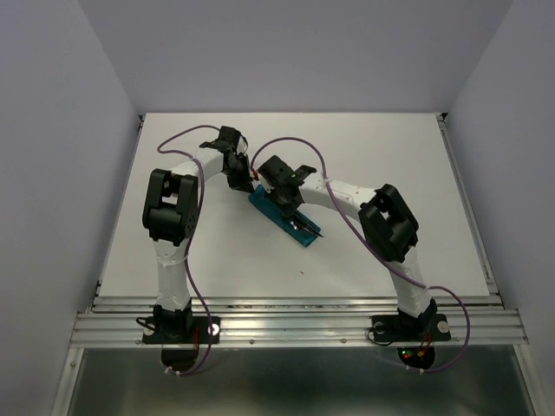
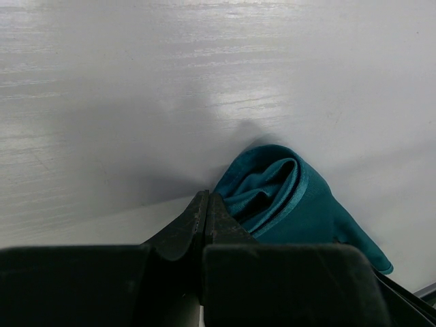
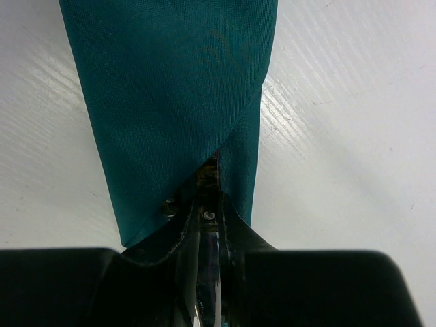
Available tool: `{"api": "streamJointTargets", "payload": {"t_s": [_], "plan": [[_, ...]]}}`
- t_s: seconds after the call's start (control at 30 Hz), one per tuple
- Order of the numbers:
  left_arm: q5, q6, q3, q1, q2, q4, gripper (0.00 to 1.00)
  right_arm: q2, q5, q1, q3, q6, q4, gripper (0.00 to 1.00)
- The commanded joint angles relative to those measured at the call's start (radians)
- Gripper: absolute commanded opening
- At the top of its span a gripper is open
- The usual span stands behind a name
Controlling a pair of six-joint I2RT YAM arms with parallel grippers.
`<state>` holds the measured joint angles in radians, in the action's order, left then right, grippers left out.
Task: Fold the napkin into a case and place the utensils inside
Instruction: Stuff the knife into the folded napkin.
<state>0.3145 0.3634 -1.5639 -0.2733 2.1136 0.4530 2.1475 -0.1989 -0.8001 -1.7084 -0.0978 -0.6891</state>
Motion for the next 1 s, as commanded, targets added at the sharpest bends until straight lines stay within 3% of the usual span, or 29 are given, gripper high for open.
{"api": "streamJointTargets", "payload": {"t_s": [0.0, 0.17, 0.23, 0.97], "plan": [[0.017, -0.018, 0.011, -0.003, -0.018, 0.004, 0.04, -0.009, 0.003, -0.007, -0.04, -0.002, 0.069, 0.01], [0.015, -0.021, 0.011, -0.001, -0.02, 0.006, 0.04, -0.005, 0.041, -0.007, -0.046, 0.015, 0.071, 0.27], [0.017, -0.02, 0.011, -0.001, -0.018, 0.004, 0.04, -0.018, 0.027, -0.007, -0.04, 0.017, 0.071, 0.32], [0.017, -0.023, 0.019, -0.003, -0.024, 0.001, 0.04, -0.184, 0.024, 0.013, 0.125, 0.026, 0.106, 0.33]]}}
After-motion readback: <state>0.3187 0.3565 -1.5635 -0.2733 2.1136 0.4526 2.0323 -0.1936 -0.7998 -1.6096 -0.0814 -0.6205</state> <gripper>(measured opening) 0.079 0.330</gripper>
